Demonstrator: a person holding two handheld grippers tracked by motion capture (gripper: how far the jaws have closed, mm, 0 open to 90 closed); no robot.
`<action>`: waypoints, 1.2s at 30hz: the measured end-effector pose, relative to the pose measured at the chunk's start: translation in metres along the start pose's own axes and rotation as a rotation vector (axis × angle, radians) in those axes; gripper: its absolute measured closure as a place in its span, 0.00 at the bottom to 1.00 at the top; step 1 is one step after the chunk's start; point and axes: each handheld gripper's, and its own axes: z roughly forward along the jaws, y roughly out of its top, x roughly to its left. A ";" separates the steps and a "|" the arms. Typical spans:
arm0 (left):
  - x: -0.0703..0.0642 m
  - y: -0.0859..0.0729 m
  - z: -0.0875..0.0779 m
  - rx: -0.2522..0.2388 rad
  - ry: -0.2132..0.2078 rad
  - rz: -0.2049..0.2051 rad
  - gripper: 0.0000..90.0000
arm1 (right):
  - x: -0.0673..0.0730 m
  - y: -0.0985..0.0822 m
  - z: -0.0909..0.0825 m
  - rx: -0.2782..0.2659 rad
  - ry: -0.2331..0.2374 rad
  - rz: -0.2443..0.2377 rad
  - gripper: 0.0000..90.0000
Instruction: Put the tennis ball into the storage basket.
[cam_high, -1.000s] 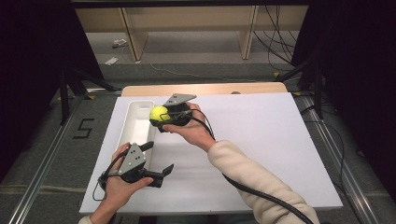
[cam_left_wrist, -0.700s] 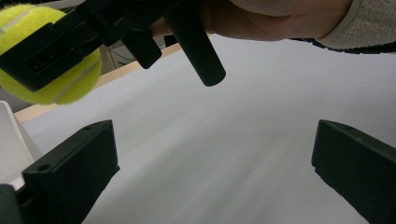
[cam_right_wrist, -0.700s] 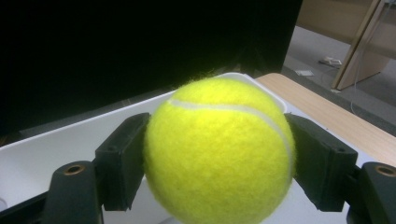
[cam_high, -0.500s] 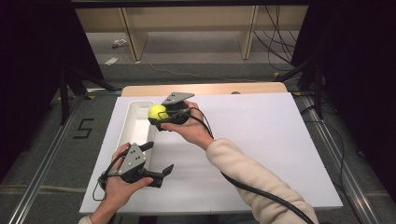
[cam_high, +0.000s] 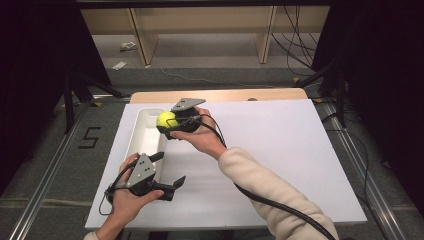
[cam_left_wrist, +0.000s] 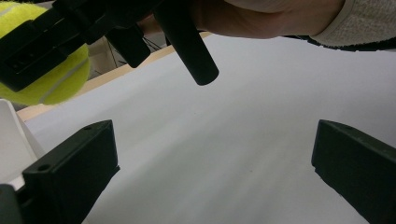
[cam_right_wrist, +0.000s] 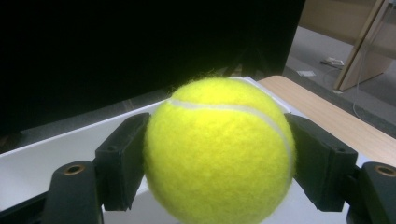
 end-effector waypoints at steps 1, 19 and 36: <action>0.000 0.000 0.000 0.001 0.001 0.001 0.00 | 0.000 0.000 0.000 -0.001 -0.001 -0.001 0.30; 0.000 -0.001 -0.001 0.003 0.008 -0.001 0.00 | 0.001 0.006 0.005 0.000 0.007 -0.002 0.30; 0.000 -0.001 -0.001 0.005 0.008 0.002 0.00 | 0.003 0.011 0.010 -0.004 0.011 -0.008 0.30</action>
